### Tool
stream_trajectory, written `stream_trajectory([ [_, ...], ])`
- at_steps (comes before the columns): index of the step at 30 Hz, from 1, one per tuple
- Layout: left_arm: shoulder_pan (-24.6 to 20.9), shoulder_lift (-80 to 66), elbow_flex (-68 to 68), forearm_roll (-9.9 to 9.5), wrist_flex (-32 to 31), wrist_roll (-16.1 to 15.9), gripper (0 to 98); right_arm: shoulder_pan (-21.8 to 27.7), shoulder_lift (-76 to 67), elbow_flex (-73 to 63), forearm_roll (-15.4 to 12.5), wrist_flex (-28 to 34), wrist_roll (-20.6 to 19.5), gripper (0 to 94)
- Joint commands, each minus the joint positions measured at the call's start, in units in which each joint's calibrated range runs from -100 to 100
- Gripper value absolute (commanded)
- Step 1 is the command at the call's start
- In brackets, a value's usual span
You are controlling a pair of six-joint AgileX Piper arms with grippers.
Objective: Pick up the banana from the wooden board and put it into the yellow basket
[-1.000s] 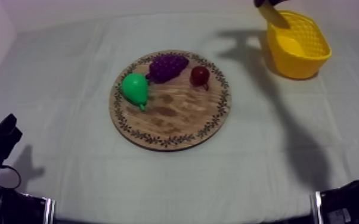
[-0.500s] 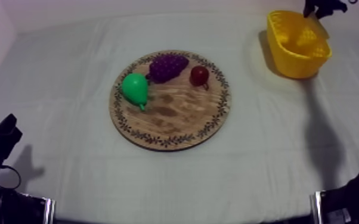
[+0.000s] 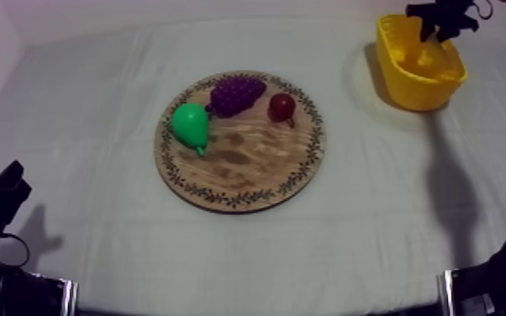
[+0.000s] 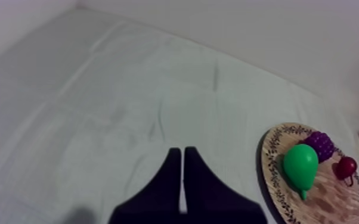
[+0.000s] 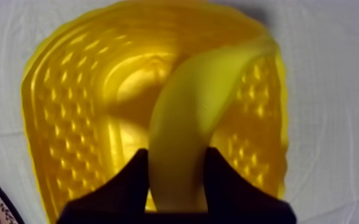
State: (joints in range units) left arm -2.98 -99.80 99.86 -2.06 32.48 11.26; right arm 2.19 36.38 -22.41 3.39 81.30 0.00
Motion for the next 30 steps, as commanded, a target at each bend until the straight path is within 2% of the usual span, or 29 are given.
stream_trajectory([
  [1,0.0,0.0,0.0,-0.01,0.0,0.0,0.1,-0.3,0.5,0.2,0.1,-0.3,-0.2,25.2],
  [22,0.0,0.0,0.0,-0.01,0.0,0.0,0.1,-1.1,1.2,5.8,2.4,-7.8,-4.7,37.8],
  [28,0.0,0.0,0.0,-0.01,0.0,0.0,0.1,-1.5,-3.9,11.7,4.2,-12.8,-6.3,32.3],
  [30,0.0,0.0,0.0,-0.01,0.0,0.0,0.1,-2.2,-7.0,15.8,5.6,-15.9,-7.2,25.3],
])
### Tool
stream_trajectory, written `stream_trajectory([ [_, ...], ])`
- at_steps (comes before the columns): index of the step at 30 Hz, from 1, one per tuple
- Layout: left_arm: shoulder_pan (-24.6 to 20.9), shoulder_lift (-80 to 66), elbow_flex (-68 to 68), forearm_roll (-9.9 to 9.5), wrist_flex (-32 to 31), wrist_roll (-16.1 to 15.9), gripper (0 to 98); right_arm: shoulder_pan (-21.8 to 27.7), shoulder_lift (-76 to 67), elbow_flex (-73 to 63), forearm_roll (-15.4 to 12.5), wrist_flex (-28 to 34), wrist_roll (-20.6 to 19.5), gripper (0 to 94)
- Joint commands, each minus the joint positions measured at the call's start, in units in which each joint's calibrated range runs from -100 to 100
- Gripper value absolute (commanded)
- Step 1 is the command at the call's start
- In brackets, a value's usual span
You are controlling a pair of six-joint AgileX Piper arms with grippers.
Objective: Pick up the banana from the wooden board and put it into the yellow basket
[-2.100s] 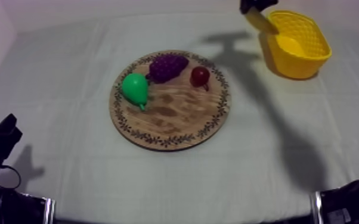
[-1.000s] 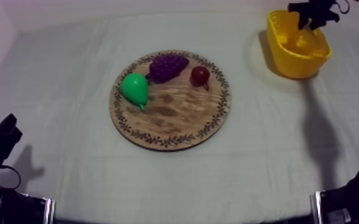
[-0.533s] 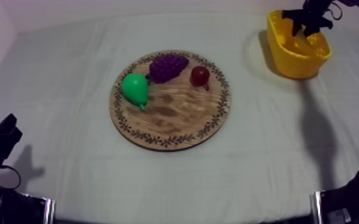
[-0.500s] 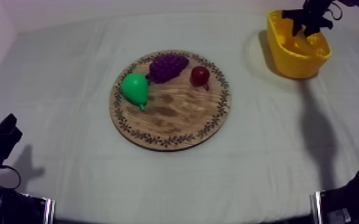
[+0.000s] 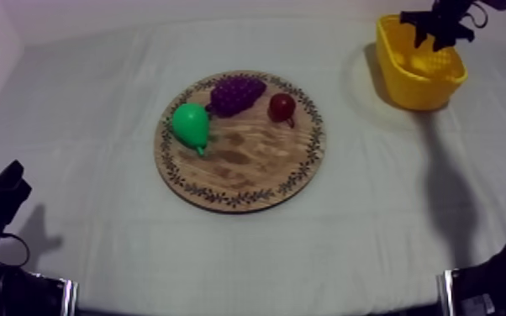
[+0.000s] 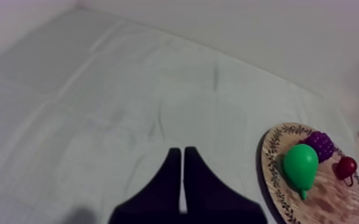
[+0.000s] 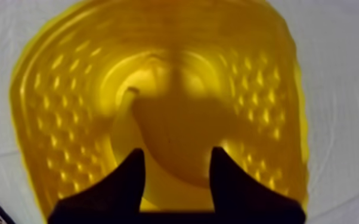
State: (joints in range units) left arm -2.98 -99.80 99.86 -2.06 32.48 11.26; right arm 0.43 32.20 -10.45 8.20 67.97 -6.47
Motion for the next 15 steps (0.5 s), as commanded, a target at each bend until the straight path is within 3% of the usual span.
stream_trajectory([
  [1,0.0,0.0,0.0,-0.01,0.0,0.0,0.1,-0.8,-4.5,6.3,1.9,-4.4,-2.0,18.8],
  [5,0.0,0.0,0.0,-0.01,0.0,0.0,0.1,-2.1,-12.4,17.0,6.1,-10.5,-7.5,4.6],
  [15,0.0,0.0,0.0,-0.01,0.0,0.0,0.1,-2.4,-37.3,42.8,8.3,-22.0,-10.9,0.4],
])
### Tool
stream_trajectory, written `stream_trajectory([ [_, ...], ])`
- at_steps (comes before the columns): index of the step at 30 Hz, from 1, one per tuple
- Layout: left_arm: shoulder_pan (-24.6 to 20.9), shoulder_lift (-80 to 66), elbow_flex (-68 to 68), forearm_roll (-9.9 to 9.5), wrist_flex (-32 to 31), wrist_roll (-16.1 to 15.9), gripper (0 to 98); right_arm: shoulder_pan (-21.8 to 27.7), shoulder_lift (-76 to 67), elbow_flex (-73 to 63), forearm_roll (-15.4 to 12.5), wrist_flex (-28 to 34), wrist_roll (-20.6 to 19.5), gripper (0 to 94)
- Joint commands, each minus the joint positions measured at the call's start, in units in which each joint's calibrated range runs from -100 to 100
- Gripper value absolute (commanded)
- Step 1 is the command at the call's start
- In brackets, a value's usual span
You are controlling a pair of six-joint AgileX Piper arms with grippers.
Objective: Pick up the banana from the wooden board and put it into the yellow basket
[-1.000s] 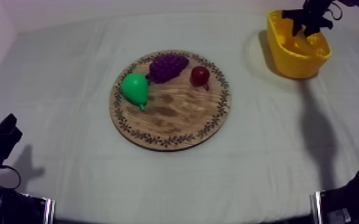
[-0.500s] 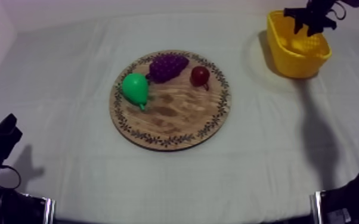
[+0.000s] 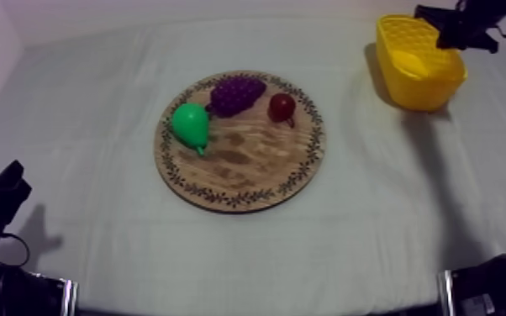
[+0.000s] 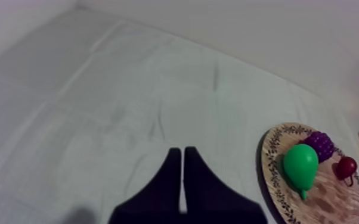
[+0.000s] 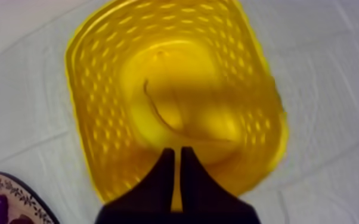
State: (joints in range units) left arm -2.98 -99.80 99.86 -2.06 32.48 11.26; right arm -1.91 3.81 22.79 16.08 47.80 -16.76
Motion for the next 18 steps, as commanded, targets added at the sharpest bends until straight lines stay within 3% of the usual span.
stream_trajectory([
  [1,0.0,0.0,0.0,-0.01,0.0,0.0,0.1,-0.1,-11.8,12.4,1.1,-3.1,-1.2,0.3],
  [7,0.0,0.0,0.0,-0.01,0.0,0.0,0.1,0.1,-30.1,32.2,5.6,-12.6,-5.7,0.2],
  [10,0.0,0.0,0.0,-0.01,0.0,0.0,0.1,-0.1,-39.8,42.5,5.7,-16.6,-5.8,0.2],
  [13,0.0,0.0,0.0,-0.01,0.0,0.0,0.1,-0.6,-49.6,51.4,2.5,-18.6,-2.2,0.2],
  [18,0.0,0.0,0.0,-0.01,0.0,0.0,0.1,-1.1,-65.2,60.2,-6.9,-15.6,8.0,0.2],
])
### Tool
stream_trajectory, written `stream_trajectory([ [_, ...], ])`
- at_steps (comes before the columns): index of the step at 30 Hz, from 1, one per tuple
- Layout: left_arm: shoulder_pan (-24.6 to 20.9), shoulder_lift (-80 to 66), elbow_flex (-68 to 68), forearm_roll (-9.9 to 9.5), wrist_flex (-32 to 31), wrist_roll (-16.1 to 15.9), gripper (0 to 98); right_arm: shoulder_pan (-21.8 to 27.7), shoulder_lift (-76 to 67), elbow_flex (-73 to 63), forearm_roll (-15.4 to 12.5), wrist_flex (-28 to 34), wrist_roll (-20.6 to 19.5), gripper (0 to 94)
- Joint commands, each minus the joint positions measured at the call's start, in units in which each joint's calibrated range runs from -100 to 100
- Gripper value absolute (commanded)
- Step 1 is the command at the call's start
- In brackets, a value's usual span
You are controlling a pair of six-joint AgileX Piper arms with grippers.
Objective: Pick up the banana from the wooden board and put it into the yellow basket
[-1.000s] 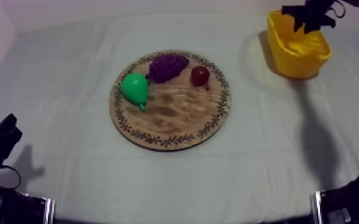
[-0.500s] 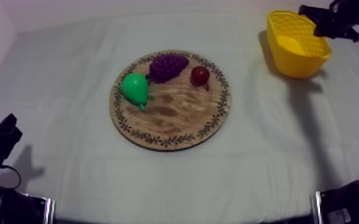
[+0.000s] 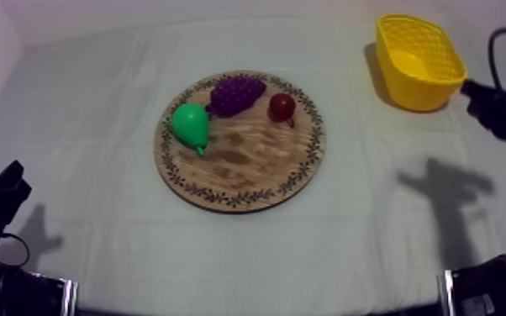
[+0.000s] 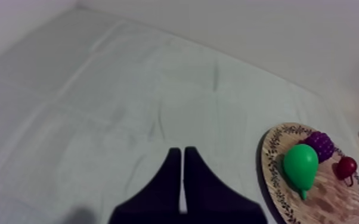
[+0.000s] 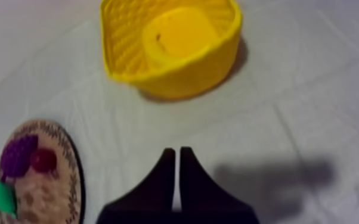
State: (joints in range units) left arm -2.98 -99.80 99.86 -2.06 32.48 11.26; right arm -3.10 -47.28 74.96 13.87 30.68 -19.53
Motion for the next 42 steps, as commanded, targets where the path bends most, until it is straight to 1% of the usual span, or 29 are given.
stream_trajectory([
  [1,0.0,0.0,0.0,-0.01,0.0,0.0,0.1,0.2,-17.0,9.4,-6.1,2.3,12.3,0.2],
  [3,0.0,0.0,0.0,-0.01,0.0,0.0,0.1,0.4,-22.1,11.8,-8.0,3.8,14.4,0.2],
  [10,0.0,0.0,0.0,-0.01,0.0,0.0,0.1,2.8,-35.5,18.8,-12.6,6.7,19.3,0.2],
  [12,0.0,0.0,0.0,-0.01,0.0,0.0,0.1,3.7,-38.1,20.4,-13.7,7.1,20.3,0.2],
  [15,0.0,0.0,0.0,-0.01,0.0,0.0,0.1,4.3,-41.5,22.7,-14.5,7.8,21.4,0.2],
  [19,0.0,0.0,0.0,-0.01,0.0,0.0,0.1,4.9,-44.8,23.7,-15.1,9.5,21.5,0.2],
  [23,0.0,0.0,0.0,-0.01,0.0,0.0,0.1,5.8,-47.4,23.9,-15.2,10.0,20.2,0.2],
  [26,0.0,0.0,0.0,-0.01,0.0,0.0,0.1,6.3,-48.0,24.1,-15.2,9.8,20.2,0.2],
  [30,0.0,0.0,0.0,-0.01,0.0,0.0,0.1,6.2,-48.3,24.5,-15.3,7.9,23.4,0.2],
  [33,0.0,0.0,0.0,-0.01,0.0,0.0,0.1,6.2,-48.4,24.7,-15.4,7.5,26.6,0.2],
  [36,0.0,0.0,0.0,-0.01,0.0,0.0,0.1,6.2,-48.4,24.7,-15.4,7.4,29.0,0.2],
  [39,0.0,0.0,0.0,-0.01,0.0,0.0,0.1,6.2,-48.4,24.7,-15.4,7.3,30.0,0.2],
  [42,0.0,0.0,0.0,-0.01,0.0,0.0,0.1,6.2,-48.4,24.7,-15.4,7.3,30.2,0.2],
])
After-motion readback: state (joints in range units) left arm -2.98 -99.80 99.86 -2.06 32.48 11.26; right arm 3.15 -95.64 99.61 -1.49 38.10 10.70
